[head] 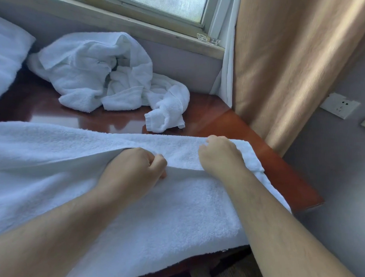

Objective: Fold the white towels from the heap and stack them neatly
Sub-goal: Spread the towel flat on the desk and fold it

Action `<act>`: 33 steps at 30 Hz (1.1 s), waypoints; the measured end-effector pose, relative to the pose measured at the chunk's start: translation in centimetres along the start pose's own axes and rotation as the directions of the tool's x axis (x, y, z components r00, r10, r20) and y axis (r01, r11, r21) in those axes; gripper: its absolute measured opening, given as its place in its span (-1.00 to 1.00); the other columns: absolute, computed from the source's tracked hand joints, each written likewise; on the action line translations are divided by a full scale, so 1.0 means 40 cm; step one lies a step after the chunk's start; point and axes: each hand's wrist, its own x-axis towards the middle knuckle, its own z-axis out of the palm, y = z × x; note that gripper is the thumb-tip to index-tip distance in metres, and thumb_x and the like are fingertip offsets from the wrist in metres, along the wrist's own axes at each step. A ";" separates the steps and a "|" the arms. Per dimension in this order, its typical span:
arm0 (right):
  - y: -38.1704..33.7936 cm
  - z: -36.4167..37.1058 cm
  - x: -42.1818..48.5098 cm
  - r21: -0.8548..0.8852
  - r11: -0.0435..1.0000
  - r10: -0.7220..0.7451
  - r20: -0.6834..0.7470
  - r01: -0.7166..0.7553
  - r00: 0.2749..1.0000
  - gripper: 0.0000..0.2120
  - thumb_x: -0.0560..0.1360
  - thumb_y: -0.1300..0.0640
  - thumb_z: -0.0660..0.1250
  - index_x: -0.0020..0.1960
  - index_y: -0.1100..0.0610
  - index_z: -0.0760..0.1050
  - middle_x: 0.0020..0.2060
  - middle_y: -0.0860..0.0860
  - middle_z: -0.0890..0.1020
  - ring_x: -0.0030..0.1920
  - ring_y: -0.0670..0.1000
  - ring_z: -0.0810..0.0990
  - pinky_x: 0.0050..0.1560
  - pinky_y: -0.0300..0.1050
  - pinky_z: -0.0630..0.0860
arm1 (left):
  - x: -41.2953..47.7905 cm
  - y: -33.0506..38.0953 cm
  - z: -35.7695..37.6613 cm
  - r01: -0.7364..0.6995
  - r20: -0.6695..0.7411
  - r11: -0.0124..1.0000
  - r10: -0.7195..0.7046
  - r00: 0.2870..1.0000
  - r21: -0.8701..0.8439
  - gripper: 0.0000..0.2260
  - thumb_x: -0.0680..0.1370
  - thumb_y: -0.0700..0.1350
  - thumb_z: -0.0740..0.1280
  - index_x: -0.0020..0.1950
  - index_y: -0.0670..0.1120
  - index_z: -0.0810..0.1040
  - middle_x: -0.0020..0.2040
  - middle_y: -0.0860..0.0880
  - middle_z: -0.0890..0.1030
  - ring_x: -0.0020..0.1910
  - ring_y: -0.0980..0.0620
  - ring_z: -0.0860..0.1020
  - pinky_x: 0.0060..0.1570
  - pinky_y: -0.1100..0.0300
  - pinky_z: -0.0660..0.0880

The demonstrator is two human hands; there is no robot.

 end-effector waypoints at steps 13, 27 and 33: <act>0.023 0.092 0.034 -0.058 0.998 0.009 0.165 0.001 0.986 -0.32 0.57 -0.29 -0.16 0.64 -0.09 -0.05 0.64 0.05 -0.07 0.61 0.21 -0.12 0.55 0.18 -0.15 | -0.039 -0.013 -0.155 -0.454 0.094 0.834 0.449 0.889 0.312 -0.60 0.51 0.37 0.07 -0.02 0.21 0.60 -0.19 0.26 0.58 -0.18 0.24 0.49 -0.23 0.34 0.37; -0.159 0.037 0.034 0.143 0.972 -0.181 -0.044 0.185 0.983 -0.63 0.62 0.09 0.11 0.35 0.14 0.49 0.35 0.11 0.48 0.37 0.15 0.37 0.37 0.05 0.31 | 0.006 -0.150 -0.163 -0.144 -0.069 0.814 0.220 0.973 0.562 -0.61 0.49 0.02 0.31 0.32 0.08 0.50 0.30 0.07 0.56 0.27 -0.04 0.47 0.31 0.07 0.28; -0.311 0.082 -0.149 0.351 0.751 -0.598 0.004 0.559 0.801 -0.35 0.50 -0.23 0.23 0.50 0.05 0.34 0.41 -0.07 0.43 0.42 -0.06 0.32 0.47 -0.07 0.24 | 0.008 -0.200 -0.250 -0.003 -0.207 0.772 0.175 0.963 0.636 -0.53 0.40 -0.17 0.34 0.32 0.02 0.51 0.18 -0.02 0.59 0.13 -0.14 0.53 0.14 -0.02 0.38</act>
